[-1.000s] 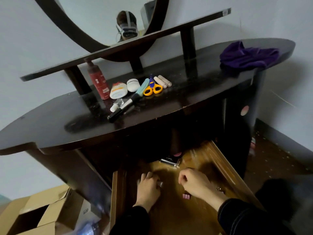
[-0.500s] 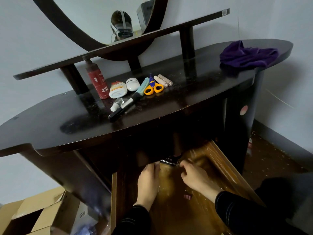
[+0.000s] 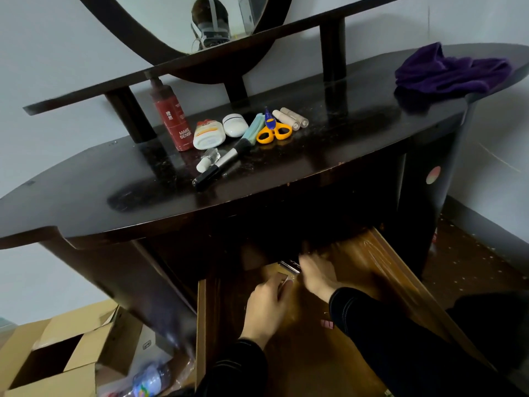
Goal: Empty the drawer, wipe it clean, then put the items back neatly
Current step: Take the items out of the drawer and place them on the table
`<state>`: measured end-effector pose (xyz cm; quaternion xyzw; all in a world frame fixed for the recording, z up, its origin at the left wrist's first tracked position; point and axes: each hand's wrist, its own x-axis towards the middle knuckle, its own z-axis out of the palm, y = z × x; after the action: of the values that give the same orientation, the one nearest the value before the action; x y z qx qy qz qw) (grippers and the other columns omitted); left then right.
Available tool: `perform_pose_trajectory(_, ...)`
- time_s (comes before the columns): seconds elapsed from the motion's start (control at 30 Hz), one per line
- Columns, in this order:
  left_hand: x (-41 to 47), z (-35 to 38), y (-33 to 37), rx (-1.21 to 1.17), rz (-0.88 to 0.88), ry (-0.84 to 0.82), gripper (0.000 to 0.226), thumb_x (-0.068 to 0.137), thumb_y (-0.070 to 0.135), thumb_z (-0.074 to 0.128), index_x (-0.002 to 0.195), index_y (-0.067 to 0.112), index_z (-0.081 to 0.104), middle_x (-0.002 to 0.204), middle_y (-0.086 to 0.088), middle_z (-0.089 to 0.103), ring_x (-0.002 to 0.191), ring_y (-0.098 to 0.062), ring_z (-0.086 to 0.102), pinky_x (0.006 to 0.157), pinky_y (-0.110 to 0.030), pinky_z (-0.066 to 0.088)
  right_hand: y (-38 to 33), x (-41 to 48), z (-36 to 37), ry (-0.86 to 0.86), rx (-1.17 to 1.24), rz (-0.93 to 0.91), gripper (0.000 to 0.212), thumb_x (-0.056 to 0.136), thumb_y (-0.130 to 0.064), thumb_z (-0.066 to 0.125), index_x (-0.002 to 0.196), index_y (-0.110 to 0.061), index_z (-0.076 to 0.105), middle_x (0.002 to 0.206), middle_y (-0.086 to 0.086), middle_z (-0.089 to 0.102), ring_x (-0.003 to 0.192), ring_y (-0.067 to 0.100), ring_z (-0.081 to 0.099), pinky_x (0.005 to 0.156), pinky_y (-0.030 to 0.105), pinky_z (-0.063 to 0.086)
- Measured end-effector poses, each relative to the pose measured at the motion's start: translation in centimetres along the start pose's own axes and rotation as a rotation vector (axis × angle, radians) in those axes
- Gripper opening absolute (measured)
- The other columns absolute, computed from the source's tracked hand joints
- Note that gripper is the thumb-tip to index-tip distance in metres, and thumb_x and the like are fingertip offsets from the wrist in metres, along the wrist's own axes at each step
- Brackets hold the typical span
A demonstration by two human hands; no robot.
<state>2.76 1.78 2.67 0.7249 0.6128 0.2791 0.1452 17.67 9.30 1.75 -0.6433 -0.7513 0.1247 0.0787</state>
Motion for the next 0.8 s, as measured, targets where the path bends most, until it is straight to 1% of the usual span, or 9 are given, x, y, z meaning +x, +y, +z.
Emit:
perform_pose_trajectory(0.1,0.1,-0.4,0.0,-0.016,-0.009,0.014,0.021,0.099,0.045,0.051,0.107,0.029,0.063,0.073,0.007,0.063,0.063,-0.013,0.060,0.054,-0.030,0.045,0.2,0.2,-0.5,-0.017,0.134,0.040,0.030,0.096,-0.009,0.062,0.124,-0.021,0.058,0.116,0.005,0.066,0.091,0.021,0.067,0.070,0.031,0.056)
perform_pose_trajectory(0.17,0.0,-0.7,0.3,-0.036,-0.002,0.035,0.016,0.099,0.044,0.053,0.102,0.030,0.061,0.066,0.011,0.059,0.057,-0.007,0.057,0.050,-0.019,0.038,0.7,-0.2,-1.1,0.003,0.314,0.051,0.029,0.090,-0.036,0.072,0.113,-0.030,0.055,0.084,-0.003,0.068,0.061,0.012,0.058,0.049,0.026,0.042)
perform_pose_trajectory(0.27,0.1,-1.2,0.7,-0.074,-0.024,0.027,0.014,0.100,0.040,0.053,0.102,0.029,0.060,0.070,0.008,0.062,0.058,-0.010,0.062,0.053,-0.029,0.049,2.0,-1.6,-2.8,-0.132,0.618,0.103,0.030,0.080,-0.042,0.076,0.072,-0.025,0.053,0.053,-0.007,0.044,0.047,0.013,0.038,0.046,0.027,0.024)
perform_pose_trajectory(0.33,-0.1,-1.7,1.0,-0.062,-0.027,0.018,0.017,0.100,0.040,0.052,0.105,0.026,0.062,0.074,0.007,0.064,0.061,-0.010,0.062,0.057,-0.034,0.052,3.2,-2.8,-3.8,-0.232,0.786,0.189,0.027,0.078,-0.031,0.074,0.072,-0.014,0.055,0.064,-0.005,0.051,0.056,0.014,0.048,0.045,0.026,0.033)
perform_pose_trajectory(0.4,-0.5,-2.2,1.6,-0.076,-0.033,0.012,0.017,0.100,0.039,0.052,0.102,0.025,0.062,0.075,0.007,0.063,0.061,-0.009,0.059,0.056,-0.030,0.049,4.3,-4.5,-4.8,-0.365,1.025,0.370,0.029,0.080,-0.025,0.075,0.100,-0.010,0.061,0.100,0.007,0.063,0.073,0.018,0.068,0.050,0.024,0.051)
perform_pose_trajectory(0.47,-1.1,-2.9,2.6,-0.151,-0.058,-0.003,0.014,0.101,0.036,0.052,0.097,0.026,0.061,0.075,0.005,0.064,0.061,-0.011,0.059,0.057,-0.034,0.050,5.2,-6.5,-6.2,-0.537,1.271,0.467,0.043,0.084,-0.018,0.074,0.121,-0.003,0.058,0.115,0.024,0.064,0.073,0.025,0.074,0.054,0.027,0.057)
perform_pose_trajectory(0.6,-3.0,-5.2,5.3,-0.285,-0.010,-0.016,0.014,0.098,0.026,0.051,0.099,0.036,0.060,0.076,0.004,0.065,0.058,-0.010,0.056,0.053,-0.028,0.046,6.0,-10.5,-10.0,-0.615,1.272,0.328,0.035,0.095,-0.024,0.063,0.121,-0.001,0.062,0.105,0.023,0.074,0.068,0.017,0.067,0.053,0.023,0.053)
perform_pose_trajectory(0.7,-4.0,-8.9,8.3,-0.357,0.111,0.011,0.037,0.091,0.020,0.051,0.124,0.034,0.060,0.092,0.014,0.067,0.065,-0.004,0.062,0.052,-0.018,0.048,6.1,-12.8,-14.1,-0.553,1.179,0.171,0.036,0.100,-0.034,0.054,0.121,-0.006,0.063,0.097,0.018,0.076,0.058,0.012,0.058,0.047,0.020,0.044)
perform_pose_trajectory(0.8,-3.8,-13.8,12.3,-0.391,0.238,0.136,0.050,0.084,0.023,0.050,0.132,0.036,0.052,0.093,0.011,0.066,0.072,-0.018,0.065,0.064,-0.037,0.054,5.5,-14.1,-19.2,-0.479,1.136,0.002,0.040,0.100,-0.038,0.051,0.109,-0.003,0.067,0.085,0.019,0.072,0.052,0.013,0.050,0.041,0.022,0.037)
